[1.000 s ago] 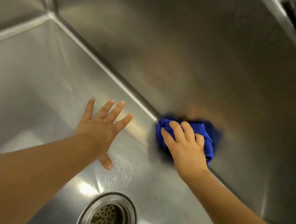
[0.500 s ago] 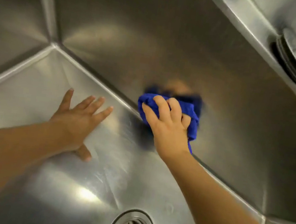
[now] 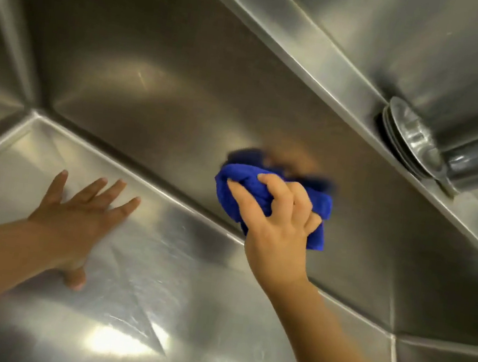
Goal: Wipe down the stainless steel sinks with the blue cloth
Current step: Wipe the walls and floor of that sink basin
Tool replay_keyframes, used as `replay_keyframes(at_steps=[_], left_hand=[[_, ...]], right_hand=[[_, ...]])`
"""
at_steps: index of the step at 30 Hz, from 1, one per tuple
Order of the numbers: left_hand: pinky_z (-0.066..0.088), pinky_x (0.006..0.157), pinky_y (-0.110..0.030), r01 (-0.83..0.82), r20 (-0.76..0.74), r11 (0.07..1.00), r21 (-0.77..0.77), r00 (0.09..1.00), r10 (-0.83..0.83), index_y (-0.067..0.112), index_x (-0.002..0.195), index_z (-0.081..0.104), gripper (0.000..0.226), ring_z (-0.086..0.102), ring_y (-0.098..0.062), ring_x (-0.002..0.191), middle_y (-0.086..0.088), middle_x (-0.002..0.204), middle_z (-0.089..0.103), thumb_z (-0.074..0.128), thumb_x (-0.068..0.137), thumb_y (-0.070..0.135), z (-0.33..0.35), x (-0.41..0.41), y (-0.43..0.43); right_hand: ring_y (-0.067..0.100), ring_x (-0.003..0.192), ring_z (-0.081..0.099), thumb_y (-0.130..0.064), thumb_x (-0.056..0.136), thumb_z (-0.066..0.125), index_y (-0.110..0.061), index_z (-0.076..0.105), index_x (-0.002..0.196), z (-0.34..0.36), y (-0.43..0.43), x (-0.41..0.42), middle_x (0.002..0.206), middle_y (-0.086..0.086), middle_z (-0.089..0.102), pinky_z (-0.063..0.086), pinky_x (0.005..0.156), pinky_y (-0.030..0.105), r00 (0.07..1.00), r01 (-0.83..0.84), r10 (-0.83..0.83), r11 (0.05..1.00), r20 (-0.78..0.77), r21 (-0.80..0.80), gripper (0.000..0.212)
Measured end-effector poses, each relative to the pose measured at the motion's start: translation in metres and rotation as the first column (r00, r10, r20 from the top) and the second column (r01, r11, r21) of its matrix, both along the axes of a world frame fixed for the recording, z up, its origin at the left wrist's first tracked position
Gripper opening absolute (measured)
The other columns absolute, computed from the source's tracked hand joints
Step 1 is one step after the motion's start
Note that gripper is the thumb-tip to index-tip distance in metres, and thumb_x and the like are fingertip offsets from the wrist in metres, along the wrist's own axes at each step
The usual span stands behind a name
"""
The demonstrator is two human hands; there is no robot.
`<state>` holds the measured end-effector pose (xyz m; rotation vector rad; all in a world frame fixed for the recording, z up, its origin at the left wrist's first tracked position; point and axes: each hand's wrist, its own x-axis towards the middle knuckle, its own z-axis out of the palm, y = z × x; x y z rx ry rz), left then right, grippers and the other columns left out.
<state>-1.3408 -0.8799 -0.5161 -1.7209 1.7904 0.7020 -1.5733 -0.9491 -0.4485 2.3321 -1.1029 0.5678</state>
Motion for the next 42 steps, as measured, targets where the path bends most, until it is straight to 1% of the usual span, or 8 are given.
replay_keyframes(at_steps=[3,7,12,18,27,30,35,42], left_hand=[[-0.007,0.113,-0.057,0.006,0.013,1.000,0.016,1.000,-0.006,0.033,0.141,-0.035,0.136,-0.025,-0.022,0.144,-0.003,0.152,-0.038,0.077,0.066,0.050,0.001,-0.001,0.000],[-0.006,0.114,-0.057,-0.006,0.041,1.000,-0.011,0.999,0.007,0.033,0.129,-0.045,0.141,-0.024,-0.022,0.144,-0.002,0.151,-0.039,0.077,0.062,0.056,-0.005,-0.002,0.000],[-0.005,0.114,-0.057,-0.029,0.014,1.000,-0.011,0.999,0.029,0.036,0.106,-0.055,0.141,-0.023,-0.020,0.145,0.007,0.130,-0.050,0.075,0.057,0.058,-0.007,0.001,0.000],[-0.009,0.113,-0.056,-0.024,-0.025,1.000,0.004,0.999,0.024,0.035,0.111,-0.052,0.135,-0.028,-0.020,0.143,0.000,0.133,-0.050,0.075,0.067,0.050,-0.001,0.001,0.002],[-0.009,0.114,-0.056,-0.035,-0.021,0.999,0.016,0.999,0.035,0.037,0.116,-0.049,0.138,-0.028,-0.020,0.143,0.002,0.129,-0.050,0.078,0.065,0.052,0.002,-0.001,0.002],[-0.007,0.113,-0.057,-0.024,-0.009,0.999,0.021,1.000,0.024,0.035,0.125,-0.045,0.139,-0.025,-0.020,0.144,0.002,0.131,-0.049,0.078,0.065,0.052,0.003,-0.002,0.002],[-0.009,0.113,-0.057,-0.040,-0.004,0.999,-0.011,0.999,0.040,0.034,0.143,-0.032,0.134,-0.023,-0.021,0.145,-0.001,0.153,-0.037,0.080,0.069,0.042,0.005,-0.004,0.002],[-0.008,0.113,-0.059,-0.063,-0.019,0.998,-0.023,0.998,0.063,0.033,0.144,-0.030,0.134,-0.023,-0.020,0.145,-0.001,0.152,-0.037,0.080,0.068,0.041,0.004,-0.004,0.003]], right_hand=[[0.026,0.114,0.035,0.000,0.065,0.069,-0.031,0.069,0.115,0.014,0.006,0.000,0.128,0.000,0.036,0.018,0.085,0.034,0.998,0.016,-0.021,0.994,0.053,0.106,0.058],[0.027,0.114,0.039,-0.012,0.096,0.045,-0.032,0.068,0.117,0.069,0.003,0.008,0.127,0.000,0.036,0.023,0.096,0.036,0.956,0.014,0.013,0.996,0.294,-0.092,0.037],[0.026,0.114,0.038,-0.024,0.100,0.039,-0.036,0.066,0.118,0.071,-0.011,-0.006,0.125,-0.001,0.037,0.024,0.087,0.039,0.982,-0.060,0.082,0.990,0.171,-0.131,0.035],[0.032,0.114,0.037,-0.011,0.094,0.045,-0.035,0.056,0.117,0.053,-0.004,-0.028,0.126,0.003,0.036,0.022,0.093,0.041,0.982,0.057,-0.038,0.994,0.186,-0.095,0.035],[0.023,0.112,0.039,0.000,0.084,0.064,-0.034,0.069,0.116,0.053,-0.009,0.042,0.125,-0.002,0.036,0.019,0.088,0.034,0.934,0.020,0.063,0.973,0.351,-0.228,0.047],[0.023,0.111,0.040,-0.006,0.088,0.064,-0.037,0.069,0.114,0.028,-0.013,0.036,0.122,-0.003,0.038,0.024,0.081,0.036,0.962,0.019,0.046,0.972,0.269,-0.232,0.040],[0.025,0.113,0.035,0.002,0.073,0.058,-0.034,0.071,0.113,0.019,-0.002,0.039,0.126,0.000,0.035,0.017,0.077,0.036,0.988,0.007,-0.002,1.000,0.154,-0.030,0.055],[0.021,0.115,0.035,-0.002,0.078,0.061,-0.037,0.065,0.121,0.083,-0.010,0.082,0.127,-0.006,0.030,0.018,0.085,0.032,0.924,0.000,0.073,0.982,0.376,-0.191,0.056]])
